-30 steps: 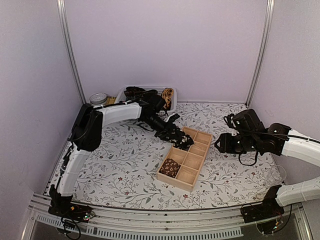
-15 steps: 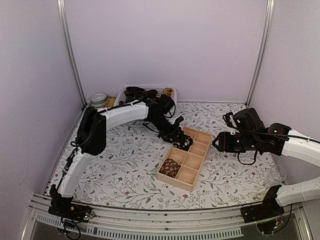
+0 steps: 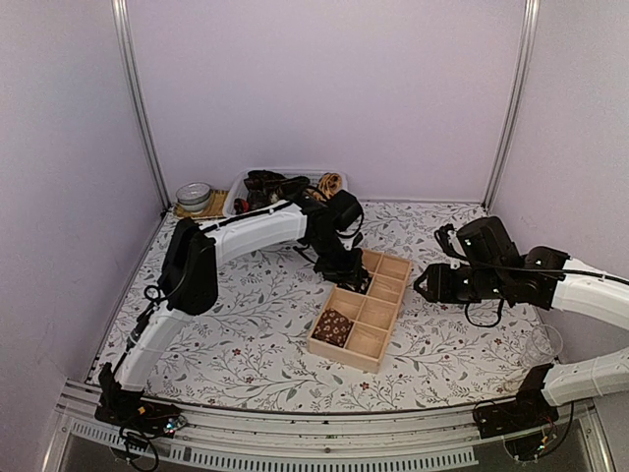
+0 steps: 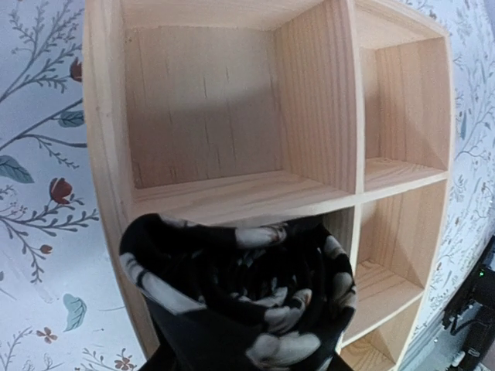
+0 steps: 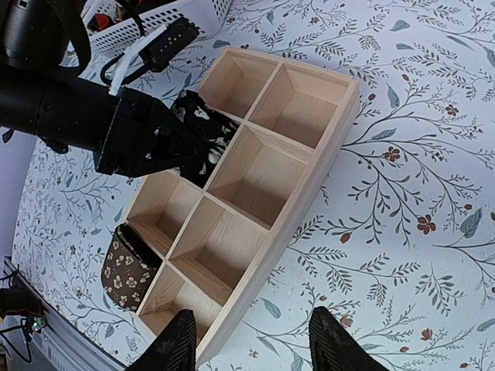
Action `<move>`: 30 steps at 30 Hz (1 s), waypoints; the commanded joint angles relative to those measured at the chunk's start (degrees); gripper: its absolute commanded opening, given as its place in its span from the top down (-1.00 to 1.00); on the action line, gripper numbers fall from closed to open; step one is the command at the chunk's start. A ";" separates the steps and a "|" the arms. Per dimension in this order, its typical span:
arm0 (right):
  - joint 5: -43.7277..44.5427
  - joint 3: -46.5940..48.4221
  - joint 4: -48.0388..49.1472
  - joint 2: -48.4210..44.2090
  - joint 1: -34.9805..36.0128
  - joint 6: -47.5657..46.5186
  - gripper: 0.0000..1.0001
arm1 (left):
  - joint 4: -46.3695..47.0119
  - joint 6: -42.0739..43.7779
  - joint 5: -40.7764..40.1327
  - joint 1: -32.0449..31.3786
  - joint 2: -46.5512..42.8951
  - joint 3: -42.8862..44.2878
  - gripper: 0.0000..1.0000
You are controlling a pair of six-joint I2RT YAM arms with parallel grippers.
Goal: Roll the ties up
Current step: Place the tie in the storage box.
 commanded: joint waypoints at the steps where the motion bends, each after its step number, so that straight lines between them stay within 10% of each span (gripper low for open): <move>1: -0.57 -1.04 1.65 -1.84 -0.33 -1.18 0.00 | -6.07 -1.51 -9.47 -0.59 2.72 -0.12 0.60; 9: -0.63 -2.18 2.29 -3.19 -0.28 -1.20 -0.01 | -2.78 -2.97 -9.02 -0.67 0.65 0.27 0.10; 30: -0.78 -2.36 3.08 -3.07 -0.27 -0.85 -0.01 | -1.92 -2.37 -10.49 -0.42 -2.77 1.62 -0.23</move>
